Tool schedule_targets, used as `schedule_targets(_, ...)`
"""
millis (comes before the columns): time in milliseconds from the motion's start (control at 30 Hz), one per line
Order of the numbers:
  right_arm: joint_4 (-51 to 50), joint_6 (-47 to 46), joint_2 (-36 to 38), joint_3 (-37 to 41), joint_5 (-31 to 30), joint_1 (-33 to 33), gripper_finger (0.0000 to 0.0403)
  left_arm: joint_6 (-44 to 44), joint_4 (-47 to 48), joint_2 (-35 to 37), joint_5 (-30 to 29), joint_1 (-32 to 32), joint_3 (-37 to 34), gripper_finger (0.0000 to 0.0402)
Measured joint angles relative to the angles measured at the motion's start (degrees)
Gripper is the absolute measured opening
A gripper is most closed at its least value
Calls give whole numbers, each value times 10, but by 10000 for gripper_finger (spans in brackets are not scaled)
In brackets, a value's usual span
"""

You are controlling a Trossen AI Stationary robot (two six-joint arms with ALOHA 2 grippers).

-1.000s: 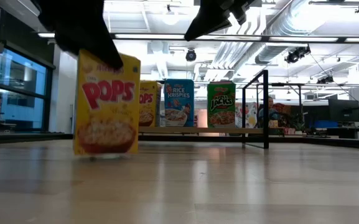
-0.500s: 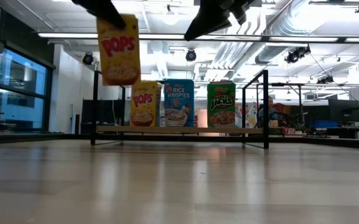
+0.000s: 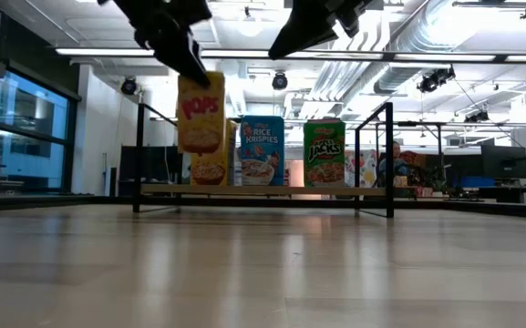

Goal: Stack cereal on shelf
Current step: Put the yellow cereal box on the shelf

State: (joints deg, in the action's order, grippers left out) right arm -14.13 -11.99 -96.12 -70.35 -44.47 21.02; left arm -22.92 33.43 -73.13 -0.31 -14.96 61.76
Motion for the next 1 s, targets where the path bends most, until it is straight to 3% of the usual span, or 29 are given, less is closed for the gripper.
schedule_targets(133, -2, 0, 0, 0, 0, 0, 0, 1, 3, -28, 64, -48, 0, 121)
schedule_targets(233, -2, 0, 0, 0, 0, 0, 0, -2, 1, -50, 77, -69, 0, 121)
schedule_targets(800, -2, -1, 0, 0, 1, 0, 0, 2, -27, -97, 71, -84, 0, 122)
schedule_targets(1000, -2, -2, 0, 0, 1, 0, 0, 12, -27, -97, 24, -84, 0, 122)
